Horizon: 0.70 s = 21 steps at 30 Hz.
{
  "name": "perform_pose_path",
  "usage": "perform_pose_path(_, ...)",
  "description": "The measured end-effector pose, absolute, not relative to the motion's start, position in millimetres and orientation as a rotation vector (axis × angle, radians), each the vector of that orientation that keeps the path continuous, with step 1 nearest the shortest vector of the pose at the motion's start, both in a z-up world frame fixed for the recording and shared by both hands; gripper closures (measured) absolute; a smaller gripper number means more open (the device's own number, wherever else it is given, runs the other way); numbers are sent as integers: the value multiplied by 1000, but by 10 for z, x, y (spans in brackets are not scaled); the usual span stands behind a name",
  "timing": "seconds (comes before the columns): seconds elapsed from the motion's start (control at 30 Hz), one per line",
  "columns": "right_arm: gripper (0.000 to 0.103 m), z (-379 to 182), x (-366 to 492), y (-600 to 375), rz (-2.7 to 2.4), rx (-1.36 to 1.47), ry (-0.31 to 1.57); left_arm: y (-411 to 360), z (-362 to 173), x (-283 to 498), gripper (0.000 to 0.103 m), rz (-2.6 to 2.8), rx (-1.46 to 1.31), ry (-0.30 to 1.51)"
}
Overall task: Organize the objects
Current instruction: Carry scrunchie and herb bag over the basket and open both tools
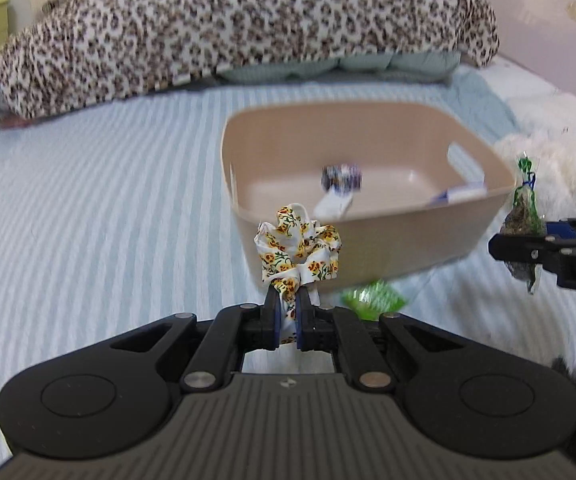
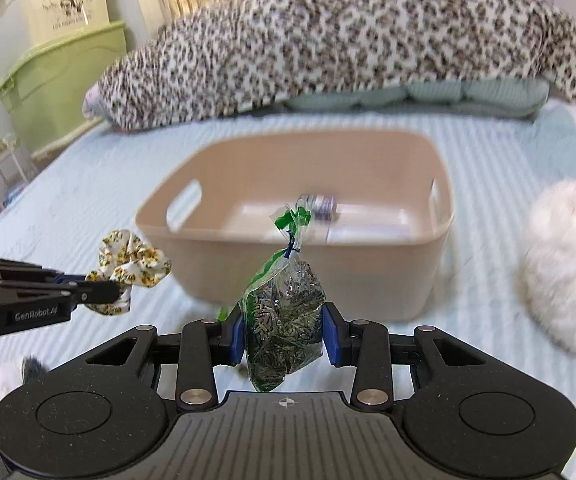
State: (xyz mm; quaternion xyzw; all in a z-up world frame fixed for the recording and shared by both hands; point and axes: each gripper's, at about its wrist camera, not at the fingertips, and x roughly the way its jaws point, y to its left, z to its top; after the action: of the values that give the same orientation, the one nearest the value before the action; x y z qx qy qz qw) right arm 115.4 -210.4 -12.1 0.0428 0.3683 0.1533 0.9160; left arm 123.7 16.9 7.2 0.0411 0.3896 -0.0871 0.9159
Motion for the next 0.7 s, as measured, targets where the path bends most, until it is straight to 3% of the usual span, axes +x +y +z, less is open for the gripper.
perform_pose_path(0.4, 68, 209, 1649, -2195, 262, 26, 629, -58, 339, 1772, 95, -182, 110, 712)
perform_pose_path(0.7, 68, -68, 2047, -2202, 208, 13, 695, -307, -17, 2317, 95, -136, 171, 777)
